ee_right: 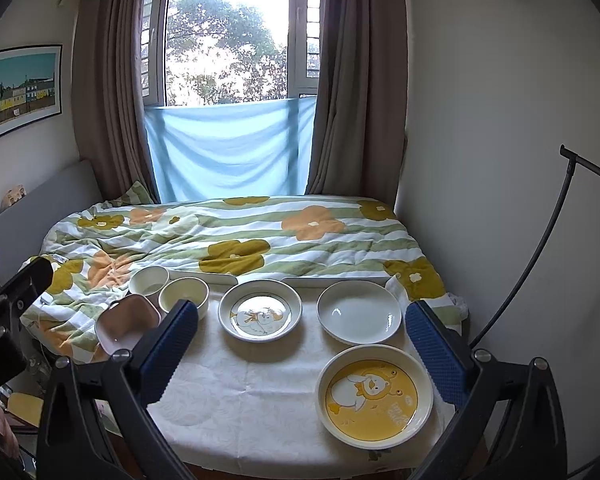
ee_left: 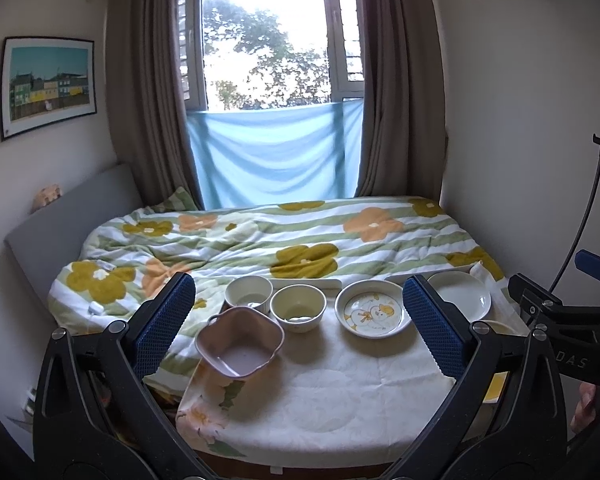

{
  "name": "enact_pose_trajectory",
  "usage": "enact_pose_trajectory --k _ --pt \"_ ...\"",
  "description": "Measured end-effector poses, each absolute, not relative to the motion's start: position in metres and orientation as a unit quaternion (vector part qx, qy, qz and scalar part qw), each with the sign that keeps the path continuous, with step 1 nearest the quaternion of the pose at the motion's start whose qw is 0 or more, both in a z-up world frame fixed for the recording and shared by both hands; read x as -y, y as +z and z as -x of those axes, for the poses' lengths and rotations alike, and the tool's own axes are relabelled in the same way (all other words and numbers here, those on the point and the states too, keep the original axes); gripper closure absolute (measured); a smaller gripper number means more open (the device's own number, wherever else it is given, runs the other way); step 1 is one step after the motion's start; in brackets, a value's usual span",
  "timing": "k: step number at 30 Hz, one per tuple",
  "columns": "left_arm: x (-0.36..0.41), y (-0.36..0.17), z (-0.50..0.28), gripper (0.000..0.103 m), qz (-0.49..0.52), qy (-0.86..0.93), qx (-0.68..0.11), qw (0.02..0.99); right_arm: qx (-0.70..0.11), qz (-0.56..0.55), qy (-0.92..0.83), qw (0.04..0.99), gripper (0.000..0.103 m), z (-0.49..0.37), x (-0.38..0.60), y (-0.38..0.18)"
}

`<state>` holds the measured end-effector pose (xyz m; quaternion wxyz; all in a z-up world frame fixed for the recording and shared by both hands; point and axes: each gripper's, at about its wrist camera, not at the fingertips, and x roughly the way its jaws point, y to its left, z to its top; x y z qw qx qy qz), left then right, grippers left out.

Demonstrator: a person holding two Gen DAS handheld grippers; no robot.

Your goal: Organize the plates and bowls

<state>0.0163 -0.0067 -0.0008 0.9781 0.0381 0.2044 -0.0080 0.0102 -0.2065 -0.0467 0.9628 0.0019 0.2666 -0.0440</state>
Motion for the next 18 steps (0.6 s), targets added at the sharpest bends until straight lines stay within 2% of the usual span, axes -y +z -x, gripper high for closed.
enact_pose_trajectory --k 18 --pt "0.0028 -0.003 -0.0147 0.0 -0.034 0.002 -0.21 0.977 -0.267 -0.001 -0.043 0.963 0.0 -0.0086 0.2023 -0.0487"
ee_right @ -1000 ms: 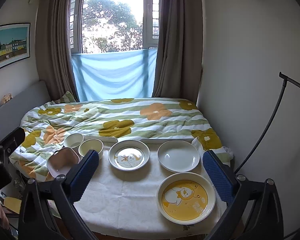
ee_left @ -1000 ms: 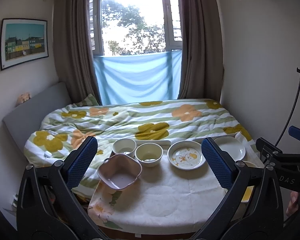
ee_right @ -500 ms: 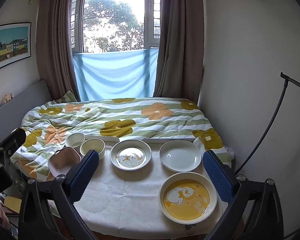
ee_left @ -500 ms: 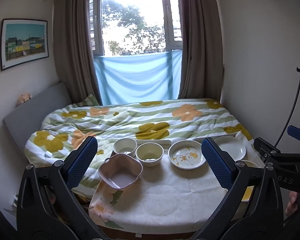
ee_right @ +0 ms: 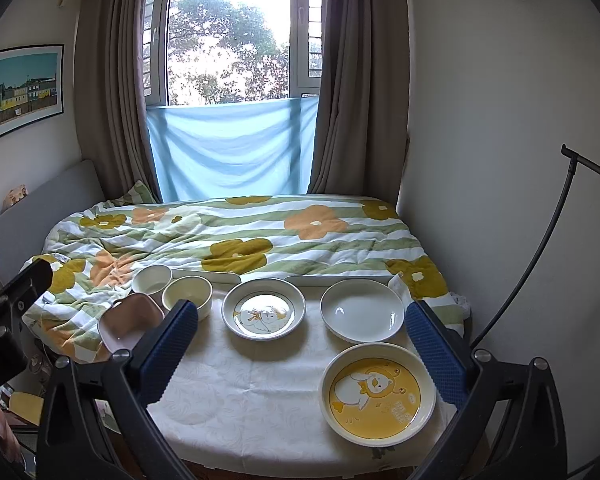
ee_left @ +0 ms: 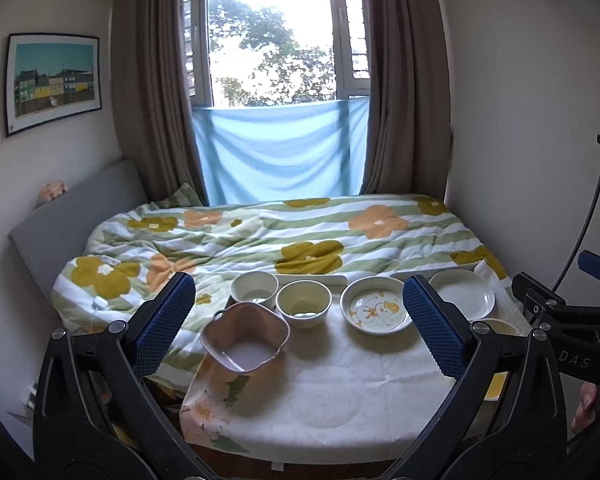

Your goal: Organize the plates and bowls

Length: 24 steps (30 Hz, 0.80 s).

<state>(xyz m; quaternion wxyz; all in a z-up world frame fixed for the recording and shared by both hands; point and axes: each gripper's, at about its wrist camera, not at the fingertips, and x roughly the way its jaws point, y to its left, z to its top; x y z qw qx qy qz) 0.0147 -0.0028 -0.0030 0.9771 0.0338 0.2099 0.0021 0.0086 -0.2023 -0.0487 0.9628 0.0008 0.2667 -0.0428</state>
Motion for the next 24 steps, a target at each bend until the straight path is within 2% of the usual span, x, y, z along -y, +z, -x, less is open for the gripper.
enact_pose_trajectory --k 24 --pt "0.0038 -0.0018 -0.0103 0.0 -0.027 -0.003 -0.213 0.977 -0.269 -0.003 -0.041 0.962 0.0 -0.006 0.1986 -0.0485"
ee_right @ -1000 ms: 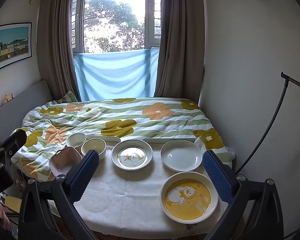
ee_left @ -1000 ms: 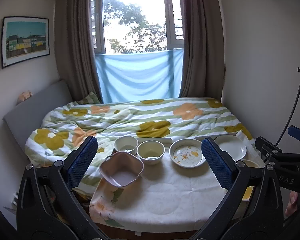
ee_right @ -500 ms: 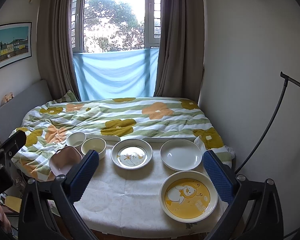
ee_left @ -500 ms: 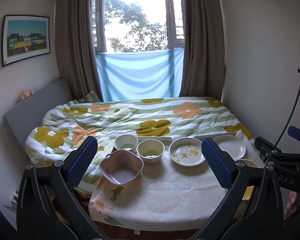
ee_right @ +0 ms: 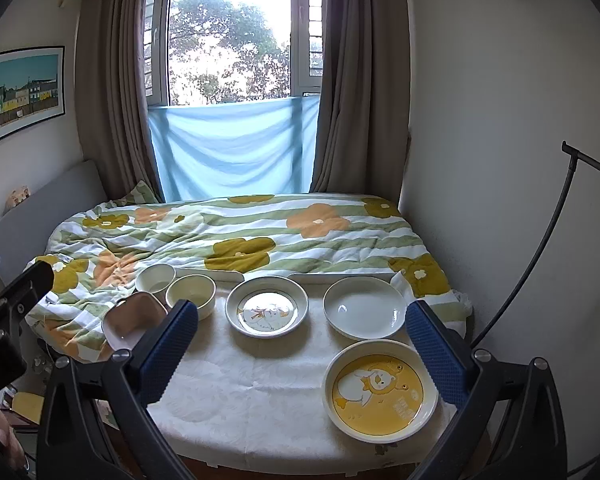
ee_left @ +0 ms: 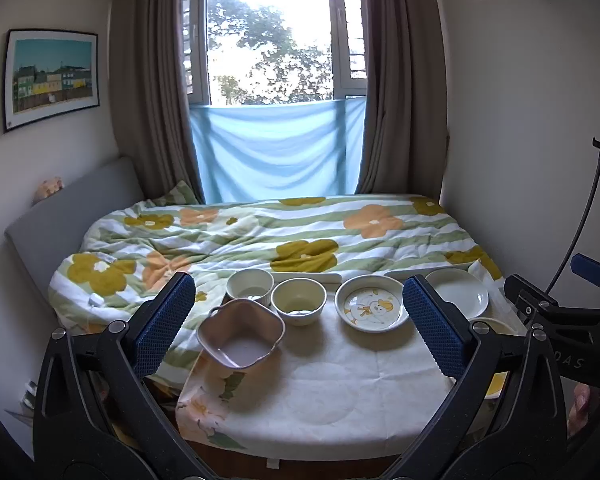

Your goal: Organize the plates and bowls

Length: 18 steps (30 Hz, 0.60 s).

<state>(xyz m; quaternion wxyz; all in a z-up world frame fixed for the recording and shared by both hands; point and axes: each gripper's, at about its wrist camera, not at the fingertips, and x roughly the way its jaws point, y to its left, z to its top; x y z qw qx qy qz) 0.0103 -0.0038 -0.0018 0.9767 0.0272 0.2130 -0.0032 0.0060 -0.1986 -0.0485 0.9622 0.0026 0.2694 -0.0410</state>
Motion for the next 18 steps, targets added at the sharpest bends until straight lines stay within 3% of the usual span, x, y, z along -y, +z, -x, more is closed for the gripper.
enact_pose_trajectory --k 14,18 --pt "0.011 -0.001 -0.031 0.0 -0.033 -0.038 -0.24 0.969 -0.283 -0.031 -0.061 0.957 0.0 -0.004 0.212 -0.058" --pt "0.026 -0.014 -0.062 0.0 -0.036 -0.095 -0.279 0.955 -0.301 -0.049 -0.087 0.948 0.0 -0.002 0.235 -0.071"
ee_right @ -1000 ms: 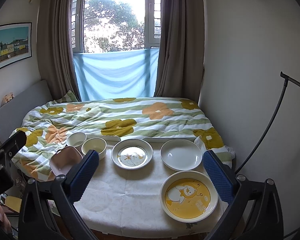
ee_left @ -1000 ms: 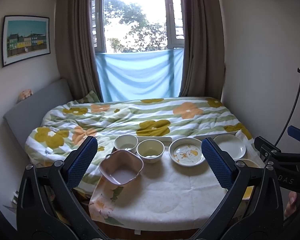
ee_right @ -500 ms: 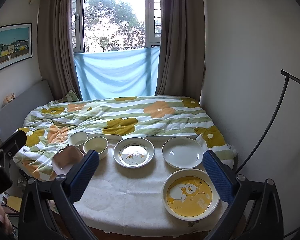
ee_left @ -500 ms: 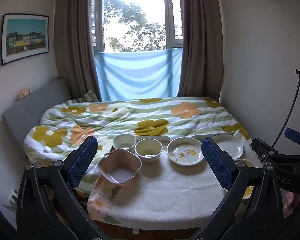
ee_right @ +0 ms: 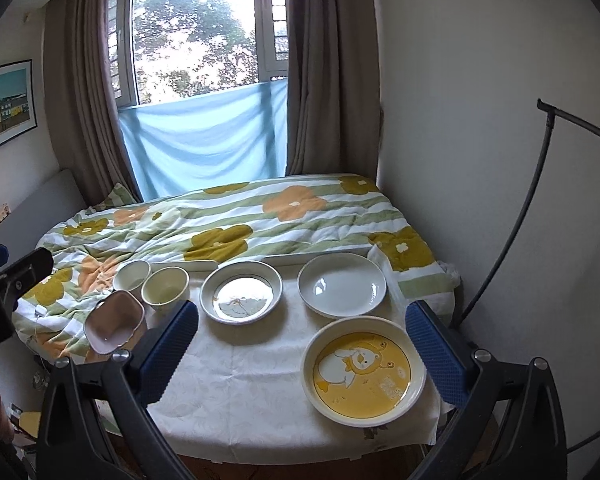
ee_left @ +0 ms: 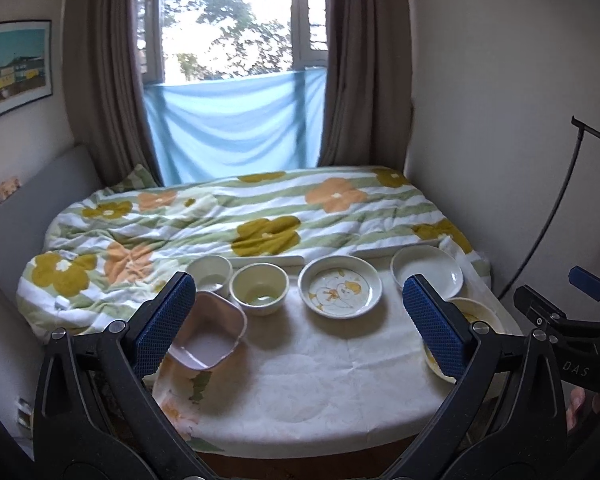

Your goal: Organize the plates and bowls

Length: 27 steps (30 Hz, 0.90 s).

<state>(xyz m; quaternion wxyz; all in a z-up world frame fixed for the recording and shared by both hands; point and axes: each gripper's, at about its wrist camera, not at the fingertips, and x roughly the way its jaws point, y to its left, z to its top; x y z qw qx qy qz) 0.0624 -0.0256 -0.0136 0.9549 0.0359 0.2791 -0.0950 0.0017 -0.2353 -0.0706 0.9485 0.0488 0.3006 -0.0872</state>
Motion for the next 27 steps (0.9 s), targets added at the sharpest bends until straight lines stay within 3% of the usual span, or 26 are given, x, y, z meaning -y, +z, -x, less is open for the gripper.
enact_pose_trajectory --k 6,14,18,21,23,27 --pt "0.068 -0.067 -0.108 0.0 -0.042 -0.202 -0.344 0.916 -0.363 -0.096 -0.154 0.914 0.0 0.011 0.29 -0.123" --pt "0.166 -0.18 -0.163 0.0 -0.073 -0.32 -0.486 0.81 -0.423 -0.214 -0.141 0.869 0.0 0.018 0.367 -0.203" --pt "0.202 -0.236 -0.184 0.003 -0.084 -0.338 -0.529 0.774 -0.444 -0.273 -0.113 0.846 0.015 0.006 0.394 -0.241" --pt "0.22 -0.271 -0.199 0.02 -0.092 -0.349 -0.563 0.744 -0.463 -0.288 -0.086 0.834 0.031 -0.008 0.407 -0.267" --pt "0.23 -0.287 -0.205 0.036 -0.098 -0.351 -0.579 0.729 -0.47 -0.295 -0.074 0.828 0.035 -0.016 0.411 -0.278" --pt "0.245 -0.314 -0.214 0.053 -0.1 -0.358 -0.596 0.712 -0.477 -0.302 -0.067 0.823 0.047 -0.028 0.424 -0.297"
